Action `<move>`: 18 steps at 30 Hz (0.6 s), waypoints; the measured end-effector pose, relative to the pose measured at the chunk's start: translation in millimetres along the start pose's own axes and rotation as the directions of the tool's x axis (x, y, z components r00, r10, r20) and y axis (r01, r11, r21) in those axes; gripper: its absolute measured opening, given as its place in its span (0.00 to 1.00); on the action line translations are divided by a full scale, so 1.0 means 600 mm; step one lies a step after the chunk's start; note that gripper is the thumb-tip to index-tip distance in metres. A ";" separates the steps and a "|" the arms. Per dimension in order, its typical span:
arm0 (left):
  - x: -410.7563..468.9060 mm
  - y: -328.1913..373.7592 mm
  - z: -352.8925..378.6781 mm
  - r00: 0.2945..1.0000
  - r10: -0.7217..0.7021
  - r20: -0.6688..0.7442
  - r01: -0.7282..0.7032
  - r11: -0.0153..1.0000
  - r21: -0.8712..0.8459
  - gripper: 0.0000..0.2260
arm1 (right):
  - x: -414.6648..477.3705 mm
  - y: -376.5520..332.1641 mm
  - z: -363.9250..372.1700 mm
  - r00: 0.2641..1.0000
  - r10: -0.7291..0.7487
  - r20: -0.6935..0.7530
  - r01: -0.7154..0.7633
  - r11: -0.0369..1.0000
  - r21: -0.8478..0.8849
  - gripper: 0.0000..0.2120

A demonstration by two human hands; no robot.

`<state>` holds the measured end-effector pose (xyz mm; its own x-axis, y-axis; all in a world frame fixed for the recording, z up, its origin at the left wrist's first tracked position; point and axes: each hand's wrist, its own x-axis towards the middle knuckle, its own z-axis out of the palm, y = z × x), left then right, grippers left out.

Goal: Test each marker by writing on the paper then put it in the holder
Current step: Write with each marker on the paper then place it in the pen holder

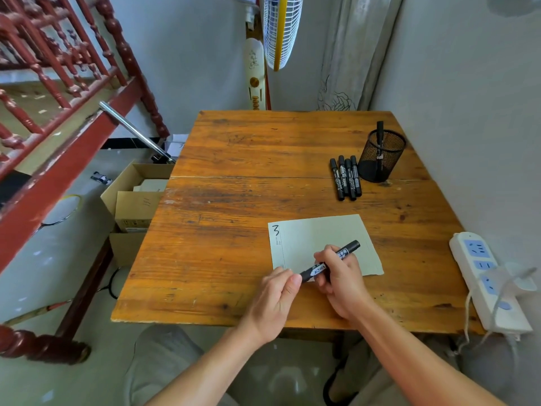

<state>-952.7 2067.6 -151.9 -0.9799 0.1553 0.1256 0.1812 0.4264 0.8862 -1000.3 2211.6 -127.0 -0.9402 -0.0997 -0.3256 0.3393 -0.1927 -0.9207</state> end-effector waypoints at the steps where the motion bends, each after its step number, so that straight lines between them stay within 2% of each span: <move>1: -0.001 0.002 -0.001 1.000 -0.009 -0.011 0.009 0.999 -0.033 0.17 | 0.001 -0.003 -0.002 1.000 0.022 -0.005 -0.021 0.999 0.027 0.17; 3: -0.006 -0.004 -0.011 0.998 -0.034 -0.043 0.031 0.997 -0.078 0.16 | 0.006 -0.012 -0.014 0.997 0.067 -0.034 -0.062 0.991 0.120 0.15; 5: -0.010 -0.012 -0.025 0.998 -0.032 -0.048 0.030 0.998 -0.050 0.13 | 0.012 -0.019 -0.027 0.996 0.072 -0.052 -0.065 0.988 0.139 0.13; 8: -0.015 -0.028 -0.041 0.998 -0.013 -0.056 0.021 0.991 0.131 0.11 | 0.012 -0.020 -0.034 0.998 0.048 -0.039 -0.043 0.994 0.104 0.12; 10: -0.019 -0.041 -0.045 0.994 0.053 -0.094 -0.020 0.949 0.316 0.15 | 0.006 -0.020 -0.033 0.998 0.022 -0.057 -0.018 0.997 0.081 0.12; 13: -0.022 -0.054 -0.046 0.986 0.133 -0.105 -0.059 0.851 0.522 0.20 | 0.002 -0.031 -0.034 0.983 -0.104 -0.149 0.105 0.994 -0.001 0.11; 18: -0.019 -0.052 -0.034 0.989 0.148 0.002 -0.108 0.715 0.690 0.15 | 0.045 -0.049 -0.039 0.903 -0.385 -0.191 0.336 0.909 -0.247 0.07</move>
<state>-949.1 2034.1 -172.0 -0.9421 0.2183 0.2547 0.2938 0.9033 0.3125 -1036.0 2237.4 -113.8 -0.9851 0.1708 0.0199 -0.0145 0.0327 -0.9994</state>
